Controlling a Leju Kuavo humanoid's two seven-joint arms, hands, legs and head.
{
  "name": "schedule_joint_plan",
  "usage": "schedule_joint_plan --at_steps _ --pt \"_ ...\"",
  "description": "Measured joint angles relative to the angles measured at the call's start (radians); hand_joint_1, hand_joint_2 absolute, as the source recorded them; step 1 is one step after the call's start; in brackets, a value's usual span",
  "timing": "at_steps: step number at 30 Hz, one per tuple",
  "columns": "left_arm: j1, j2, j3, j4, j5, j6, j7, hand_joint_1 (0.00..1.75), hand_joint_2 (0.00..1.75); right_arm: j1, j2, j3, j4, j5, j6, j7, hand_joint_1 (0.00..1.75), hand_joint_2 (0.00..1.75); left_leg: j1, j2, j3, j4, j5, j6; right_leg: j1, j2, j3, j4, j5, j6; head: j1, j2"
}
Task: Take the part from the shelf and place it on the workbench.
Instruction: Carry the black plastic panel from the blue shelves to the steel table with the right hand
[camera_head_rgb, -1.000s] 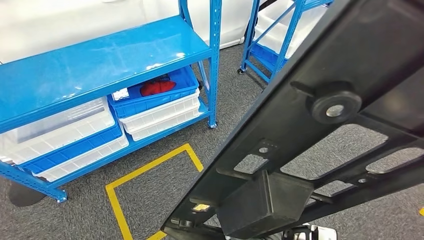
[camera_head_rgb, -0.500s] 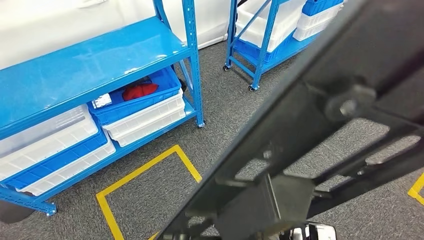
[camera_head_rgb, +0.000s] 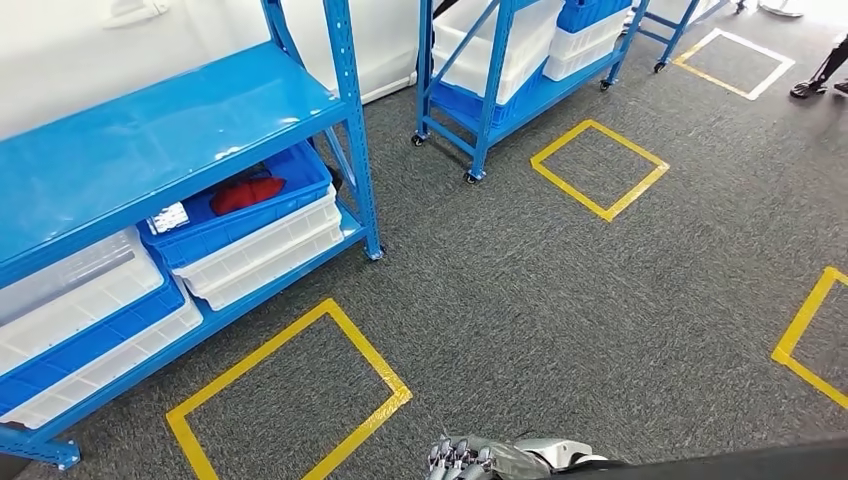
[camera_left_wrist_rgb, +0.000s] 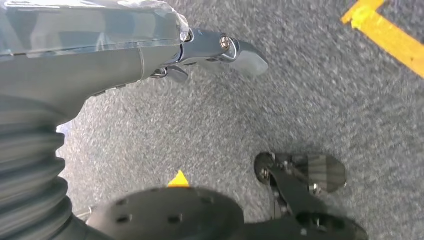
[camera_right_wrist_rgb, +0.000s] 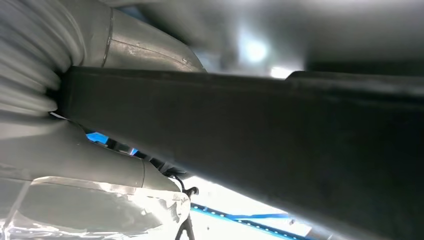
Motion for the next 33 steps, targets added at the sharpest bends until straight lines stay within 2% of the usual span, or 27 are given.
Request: schedule_joint_plan --at_steps 1,3,4,5,6,7,8,10,11,13,15,17,19,20,21,22,23,24,25,27,29,30,31,33 --pt "0.001 0.000 0.000 0.000 0.002 0.000 0.000 0.00 1.75 -0.004 -0.006 0.003 0.000 0.005 0.000 0.000 1.75 1.75 0.002 0.008 0.002 -0.005 0.003 0.005 0.000 -0.013 -0.016 0.034 -0.022 0.005 0.000 0.000" --pt "0.006 0.000 0.000 0.000 0.007 0.001 0.000 0.00 1.75 -0.013 -0.012 0.010 0.002 0.015 0.000 -0.001 1.75 1.75 0.000 0.024 0.001 -0.006 0.004 0.011 -0.005 -0.035 -0.073 0.153 -0.084 0.014 0.000 0.000" --pt "0.009 0.000 0.000 0.000 0.010 0.002 0.000 0.00 1.75 -0.020 -0.013 0.014 0.005 0.023 0.000 -0.001 1.75 1.75 -0.001 0.032 0.001 -0.005 0.003 0.010 -0.007 -0.039 -0.102 0.211 -0.106 0.018 0.000 0.000" --pt "0.010 0.000 0.000 0.000 0.011 0.002 0.000 0.00 1.75 -0.027 -0.013 0.018 0.008 0.031 0.000 -0.002 1.75 1.75 -0.001 0.039 0.000 -0.005 0.003 0.010 -0.010 -0.042 -0.118 0.244 -0.111 0.021 0.000 0.000" --pt "0.010 0.000 0.000 0.000 0.011 0.003 0.000 0.00 1.75 -0.035 -0.013 0.023 0.012 0.038 0.000 -0.002 1.75 1.75 -0.001 0.046 0.001 -0.005 0.002 0.008 -0.013 -0.045 -0.114 0.239 -0.097 0.023 0.000 0.000" --pt "0.010 0.000 0.000 0.000 0.011 0.003 -0.001 0.00 1.75 -0.043 -0.013 0.029 0.016 0.043 0.000 -0.002 1.75 1.75 -0.001 0.052 0.003 -0.004 0.000 0.006 -0.015 -0.050 -0.089 0.193 -0.067 0.024 0.000 0.000" --pt "0.010 0.000 0.000 0.000 0.010 0.003 -0.002 0.00 1.75 -0.050 -0.014 0.034 0.020 0.047 0.000 -0.001 1.75 1.75 -0.001 0.057 0.006 -0.004 -0.002 0.003 -0.016 -0.061 -0.052 0.124 -0.033 0.023 0.000 0.000" --pt "0.009 0.000 0.000 0.000 0.009 0.003 -0.006 0.00 1.75 -0.063 -0.013 0.044 0.026 0.052 0.000 -0.001 1.75 1.75 -0.006 0.064 0.010 -0.002 -0.008 -0.007 -0.011 -0.085 0.007 0.010 0.003 0.013 0.000 0.000" --pt "0.008 0.000 0.000 0.000 0.009 0.004 -0.007 0.00 1.75 -0.068 -0.013 0.047 0.027 0.056 -0.001 -0.001 1.75 1.75 -0.008 0.067 0.011 -0.001 -0.010 -0.013 -0.008 -0.090 0.018 -0.013 0.004 0.006 0.000 0.000" --pt "0.006 0.000 0.000 0.000 0.007 0.004 -0.009 0.00 1.75 -0.075 -0.013 0.052 0.029 0.063 -0.001 -0.001 1.75 1.75 -0.009 0.075 0.014 -0.002 -0.012 -0.025 -0.004 -0.080 0.016 -0.018 0.001 -0.008 0.000 0.000" --pt "0.004 0.000 0.000 0.000 0.005 0.004 -0.010 0.00 1.75 -0.081 -0.012 0.056 0.030 0.075 -0.003 -0.001 1.75 1.75 -0.006 0.068 0.011 0.019 -0.030 -0.036 -0.006 -0.069 0.020 -0.024 0.003 -0.022 0.000 0.000" --pt "0.003 0.000 -0.001 0.000 0.005 0.003 -0.011 0.00 1.75 -0.089 -0.011 0.061 0.029 0.099 -0.006 -0.001 1.75 1.75 -0.004 0.044 -0.026 0.109 -0.084 -0.042 -0.008 -0.058 0.024 -0.029 0.005 -0.033 0.000 0.000" --pt "-0.001 0.000 -0.001 0.000 0.007 0.002 -0.012 0.00 1.75 -0.095 -0.009 0.067 0.028 0.133 -0.017 -0.001 1.75 1.75 -0.005 0.028 -0.086 0.238 -0.142 -0.043 -0.005 -0.045 0.024 -0.029 0.005 -0.038 0.000 0.000" --pt "-0.003 0.000 -0.001 0.000 0.008 0.000 -0.012 0.00 1.75 -0.096 -0.007 0.070 0.028 0.150 -0.025 -0.001 1.75 1.75 -0.005 0.025 -0.106 0.278 -0.150 -0.043 -0.002 -0.037 0.024 -0.028 0.004 -0.039 0.000 0.000" --pt "-0.005 0.000 -0.001 0.000 0.009 0.000 -0.012 0.00 1.75 -0.097 -0.005 0.072 0.026 0.165 -0.035 -0.002 1.75 1.75 -0.005 0.025 -0.109 0.282 -0.138 -0.041 -0.001 -0.029 0.025 -0.026 0.004 -0.039 0.000 0.000" --pt "-0.005 0.000 -0.001 0.000 0.010 -0.001 -0.012 0.00 1.75 -0.098 -0.002 0.076 0.024 0.178 -0.044 -0.002 1.75 1.75 -0.005 0.023 -0.095 0.246 -0.107 -0.039 0.000 -0.020 0.026 -0.025 0.003 -0.039 0.000 0.000" --pt "-0.004 0.000 -0.001 0.000 0.011 -0.001 -0.012 0.00 1.75 -0.099 0.000 0.078 0.021 0.187 -0.054 -0.002 1.75 1.75 -0.005 0.017 -0.068 0.183 -0.066 -0.034 0.000 -0.010 0.027 -0.023 0.002 -0.038 0.000 0.000" --pt "-0.002 0.000 -0.001 0.000 0.014 0.000 -0.013 0.00 1.75 -0.099 0.002 0.082 0.019 0.194 -0.063 -0.002 1.75 1.75 -0.005 0.002 -0.042 0.118 -0.034 -0.030 0.001 -0.002 0.026 -0.021 0.001 -0.036 0.000 0.000" --pt "0.000 0.000 -0.001 0.000 0.017 0.001 -0.014 0.00 1.75 -0.099 0.004 0.085 0.017 0.199 -0.070 -0.002 1.75 1.75 -0.005 -0.011 -0.020 0.061 -0.014 -0.025 0.001 0.006 0.023 -0.018 0.002 -0.032 0.000 0.000" --pt "0.001 0.000 0.000 0.000 0.026 0.006 -0.016 0.00 1.75 -0.096 0.007 0.089 0.017 0.204 -0.081 -0.002 1.75 1.75 -0.008 -0.029 -0.006 0.017 -0.010 -0.018 0.000 0.017 0.014 -0.017 0.006 -0.021 0.000 0.000" --pt "0.000 0.000 0.000 0.000 0.032 0.010 -0.017 0.00 1.75 -0.090 0.010 0.090 0.014 0.208 -0.092 -0.001 1.75 1.75 -0.007 -0.020 -0.004 0.007 -0.006 -0.009 -0.002 0.023 0.009 -0.017 0.009 -0.008 0.000 0.000" --pt "0.000 -0.001 0.000 0.000 0.032 0.012 -0.017 0.00 1.75 -0.086 0.010 0.091 0.012 0.210 -0.097 -0.001 1.75 1.75 -0.005 -0.014 -0.002 0.003 -0.003 -0.003 -0.002 0.015 0.006 -0.010 0.003 -0.003 0.000 0.000" --pt "0.001 -0.001 0.000 0.000 0.033 0.014 -0.016 0.00 1.75 -0.083 0.011 0.091 0.010 0.213 -0.102 -0.001 1.75 1.75 -0.003 -0.006 0.001 -0.002 0.001 0.003 -0.001 0.002 -0.005 0.014 -0.013 0.001 0.000 0.000" --pt "0.005 -0.001 0.001 0.000 0.034 0.017 -0.012 0.00 1.75 -0.080 0.011 0.091 0.008 0.216 -0.107 0.000 1.75 1.75 -0.003 0.012 0.003 -0.006 0.002 0.010 -0.004 -0.030 -0.059 0.123 -0.072 0.007 0.000 0.000"
